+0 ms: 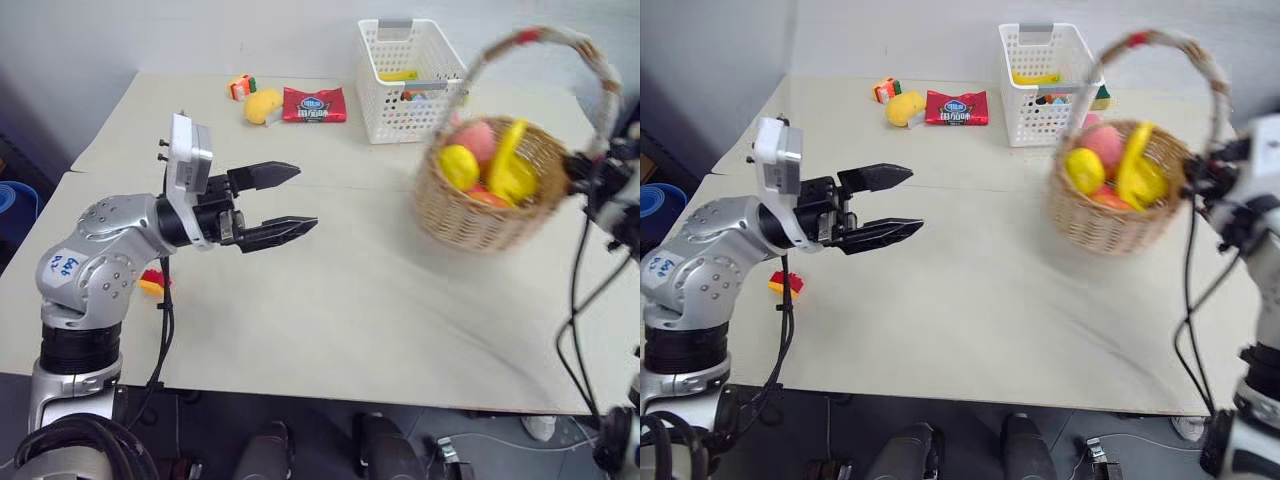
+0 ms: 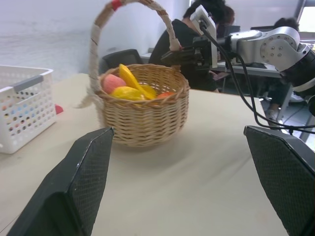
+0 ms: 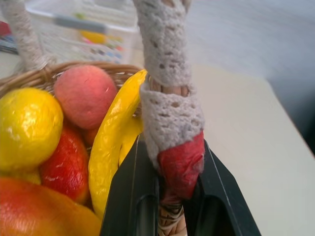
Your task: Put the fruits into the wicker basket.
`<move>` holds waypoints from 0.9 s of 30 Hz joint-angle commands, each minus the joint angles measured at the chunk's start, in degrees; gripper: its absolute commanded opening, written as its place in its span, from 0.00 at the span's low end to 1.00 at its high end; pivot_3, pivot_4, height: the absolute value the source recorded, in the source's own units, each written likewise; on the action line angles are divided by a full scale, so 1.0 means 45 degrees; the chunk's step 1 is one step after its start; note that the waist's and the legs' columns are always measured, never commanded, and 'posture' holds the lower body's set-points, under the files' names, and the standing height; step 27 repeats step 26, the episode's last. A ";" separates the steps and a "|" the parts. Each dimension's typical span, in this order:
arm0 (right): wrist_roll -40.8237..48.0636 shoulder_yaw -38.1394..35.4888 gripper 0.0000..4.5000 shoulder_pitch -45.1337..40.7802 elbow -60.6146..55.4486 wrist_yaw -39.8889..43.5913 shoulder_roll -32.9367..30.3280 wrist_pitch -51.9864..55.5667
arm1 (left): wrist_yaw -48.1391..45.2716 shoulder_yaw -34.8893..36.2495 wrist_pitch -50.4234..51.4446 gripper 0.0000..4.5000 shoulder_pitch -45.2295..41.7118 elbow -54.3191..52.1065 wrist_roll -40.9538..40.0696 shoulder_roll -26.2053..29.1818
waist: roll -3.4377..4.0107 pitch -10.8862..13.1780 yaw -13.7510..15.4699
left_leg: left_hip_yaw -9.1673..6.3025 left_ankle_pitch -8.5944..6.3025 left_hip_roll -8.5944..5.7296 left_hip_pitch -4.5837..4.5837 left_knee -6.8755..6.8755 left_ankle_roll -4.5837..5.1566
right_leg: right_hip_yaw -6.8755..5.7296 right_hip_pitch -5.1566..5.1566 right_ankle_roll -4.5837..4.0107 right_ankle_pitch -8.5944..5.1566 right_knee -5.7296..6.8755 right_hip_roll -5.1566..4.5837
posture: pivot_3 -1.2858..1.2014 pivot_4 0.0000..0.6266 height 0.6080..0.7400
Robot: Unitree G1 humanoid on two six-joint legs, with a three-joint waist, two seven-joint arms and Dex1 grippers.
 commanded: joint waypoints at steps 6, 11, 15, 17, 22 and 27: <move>0.0214 -0.2175 0.06 0.2590 -0.2068 -0.0908 0.1155 -0.0187 | -0.0775 -0.0373 -0.0452 0.99 -0.0690 0.0515 0.0338 -0.0291 | 0.0013 -0.0007 -0.0244 | 0.0013 0.0009 0.0009 0.0035 -0.0002 -0.0013 | 0.0021 0.0005 -0.0001 -0.0001 0.0050 0.0009 | 0.52 0.24 1.00; 0.1909 -0.4012 0.41 0.4166 -0.3535 -0.0118 0.1285 0.0793 | -0.1234 -0.0516 -0.0539 0.99 -0.0650 0.0932 0.0587 -0.0371 | 0.0020 -0.0012 -0.0114 | 0.0008 0.0011 0.0000 0.0034 0.0000 -0.0010 | 0.0020 0.0006 -0.0001 -0.0001 0.0050 0.0009 | 0.52 0.24 1.00; 0.4589 -0.7485 0.69 0.6596 -0.4791 0.1967 0.0334 0.2669 | -0.1621 -0.0468 -0.0654 0.99 -0.0636 0.1334 0.0730 -0.0294 | 0.0023 -0.0013 0.0103 | 0.0006 0.0006 -0.0005 0.0037 0.0002 0.0002 | 0.0019 0.0020 0.0000 -0.0001 0.0040 0.0009 | 0.52 0.24 1.00; 0.6100 -1.0204 0.83 0.8460 -0.4522 0.3703 -0.0572 0.3935 | -0.1832 -0.0468 -0.0675 0.99 -0.0627 0.1488 0.0774 -0.0253 | 0.0035 -0.0012 0.0229 | -0.0004 -0.0002 -0.0016 0.0045 0.0003 0.0023 | 0.0012 0.0053 0.0000 -0.0001 0.0020 0.0007 | 0.52 0.24 1.00; 0.8442 -1.4179 0.99 1.1890 -0.3079 0.6481 -0.1537 0.5057 | -0.2271 -0.0601 -0.0821 0.99 -0.0685 0.1834 0.0976 -0.0277 | -0.0026 0.0009 0.0329 | -0.0038 -0.0096 0.0016 0.0246 -0.0039 0.0165 | 0.0002 0.0330 0.0014 0.0007 -0.0215 0.0051 | 0.52 0.24 1.00; 0.9291 -1.3837 0.99 1.2162 -0.3114 0.6325 -0.1459 0.4942 | -0.2378 -0.0742 -0.0866 0.99 -0.0718 0.1926 0.1081 -0.0497 | -0.0050 0.0002 0.0105 | -0.0073 -0.0154 0.0048 0.0415 -0.0054 0.0166 | 0.0025 0.0561 0.0016 0.0010 -0.0322 -0.0014 | 0.52 0.24 1.00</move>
